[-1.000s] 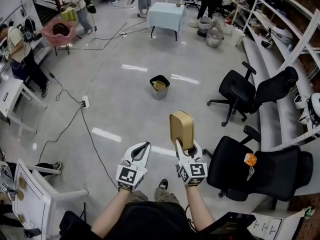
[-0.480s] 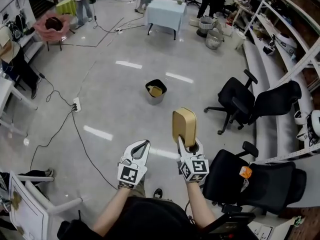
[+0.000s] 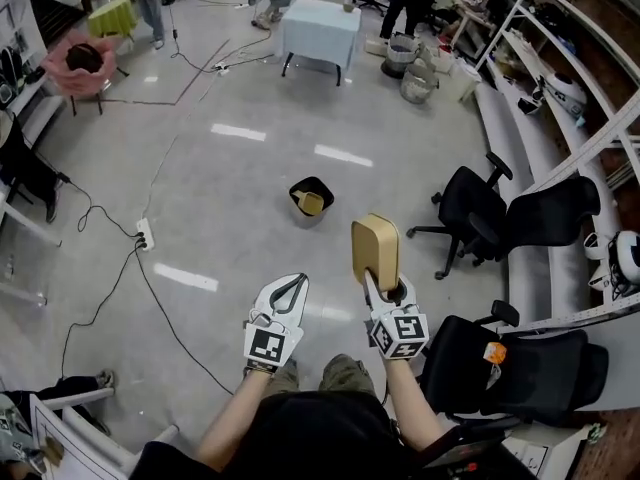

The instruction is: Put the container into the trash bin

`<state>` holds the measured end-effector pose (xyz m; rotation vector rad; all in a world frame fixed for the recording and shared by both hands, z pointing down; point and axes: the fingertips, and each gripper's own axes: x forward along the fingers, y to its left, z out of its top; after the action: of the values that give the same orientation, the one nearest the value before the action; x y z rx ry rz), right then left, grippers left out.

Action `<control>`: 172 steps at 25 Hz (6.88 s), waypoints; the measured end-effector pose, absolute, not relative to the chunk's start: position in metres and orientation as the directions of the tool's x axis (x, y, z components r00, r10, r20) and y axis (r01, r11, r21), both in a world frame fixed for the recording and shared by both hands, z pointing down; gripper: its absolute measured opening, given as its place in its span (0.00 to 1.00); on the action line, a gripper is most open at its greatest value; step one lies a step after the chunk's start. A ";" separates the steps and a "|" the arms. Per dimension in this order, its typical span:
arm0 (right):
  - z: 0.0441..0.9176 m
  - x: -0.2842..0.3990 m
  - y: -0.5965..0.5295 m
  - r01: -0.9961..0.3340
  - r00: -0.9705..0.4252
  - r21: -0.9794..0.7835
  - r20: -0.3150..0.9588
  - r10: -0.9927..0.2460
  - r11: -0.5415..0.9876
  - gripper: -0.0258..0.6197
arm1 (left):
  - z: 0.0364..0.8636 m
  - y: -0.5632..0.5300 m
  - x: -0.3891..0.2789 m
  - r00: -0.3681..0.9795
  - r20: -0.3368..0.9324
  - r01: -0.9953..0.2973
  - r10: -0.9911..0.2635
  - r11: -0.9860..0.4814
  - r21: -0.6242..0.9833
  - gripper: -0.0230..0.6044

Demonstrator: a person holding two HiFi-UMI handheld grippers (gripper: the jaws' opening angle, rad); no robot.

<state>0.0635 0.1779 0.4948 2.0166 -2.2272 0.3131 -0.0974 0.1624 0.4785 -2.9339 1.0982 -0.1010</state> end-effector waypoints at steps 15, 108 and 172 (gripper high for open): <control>0.518 0.091 0.024 -0.983 -0.162 -0.122 0.222 -0.962 0.138 0.34 | 0.499 0.030 -0.062 0.733 0.116 -0.672 -0.671 -0.740 -0.036 0.04; 0.459 0.093 -0.262 -0.107 -0.804 0.623 0.405 -0.437 0.775 0.34 | 0.469 -0.334 0.057 0.961 -0.221 0.257 0.167 -0.837 0.483 0.80; 0.859 0.187 -0.401 -0.804 -0.279 -0.049 0.911 -0.303 0.593 0.38 | 0.529 -0.317 0.045 0.895 0.144 -0.447 -0.423 -0.848 0.285 0.21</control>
<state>0.1873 -0.4009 0.8593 0.8956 -1.8458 0.6431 0.0453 -0.3168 0.5294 -3.3629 0.7925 -0.1323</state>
